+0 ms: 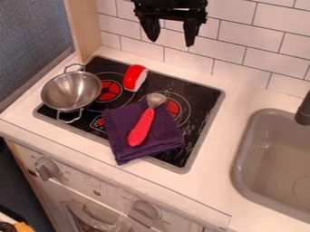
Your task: Put the silver pot at the upper right corner of the burner
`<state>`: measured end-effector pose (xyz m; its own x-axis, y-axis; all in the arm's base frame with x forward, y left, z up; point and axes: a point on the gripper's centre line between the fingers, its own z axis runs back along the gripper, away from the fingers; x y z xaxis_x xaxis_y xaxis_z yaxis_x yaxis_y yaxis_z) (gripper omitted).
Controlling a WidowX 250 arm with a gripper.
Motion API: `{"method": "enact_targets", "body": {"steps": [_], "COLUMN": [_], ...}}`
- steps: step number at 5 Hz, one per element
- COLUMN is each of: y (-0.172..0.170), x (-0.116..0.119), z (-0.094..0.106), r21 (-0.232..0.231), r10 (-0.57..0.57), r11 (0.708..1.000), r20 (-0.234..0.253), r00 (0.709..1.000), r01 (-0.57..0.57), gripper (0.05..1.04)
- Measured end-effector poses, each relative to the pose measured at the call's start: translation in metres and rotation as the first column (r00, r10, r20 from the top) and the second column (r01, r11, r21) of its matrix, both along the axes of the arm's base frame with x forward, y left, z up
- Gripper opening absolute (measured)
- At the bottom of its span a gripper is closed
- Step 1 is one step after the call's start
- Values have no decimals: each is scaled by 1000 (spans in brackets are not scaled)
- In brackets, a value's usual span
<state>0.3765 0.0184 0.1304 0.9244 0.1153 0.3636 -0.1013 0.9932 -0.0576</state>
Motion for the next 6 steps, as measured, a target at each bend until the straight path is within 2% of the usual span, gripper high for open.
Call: {"method": "enact_targets", "body": {"steps": [1, 2, 3, 4, 5, 6], "y": [1, 6, 23, 44, 53, 62], "x": [-2, -21, -41, -62, -70, -74], "z": [-13, -34, -41, -46, -57, -75], "r21": [-1, 35, 117, 230, 291, 349], "r10": [6, 30, 85, 182, 214, 238], "r11": [1000, 999, 990, 961, 941, 922], "r20": [-34, -75, -82, -97, -116, -168], "r00": [999, 997, 993, 979, 970, 956], "r01": [-6, -28, -75, -156, -172, -168], "gripper": [1001, 1001, 1001, 1001, 1001, 1001]}}
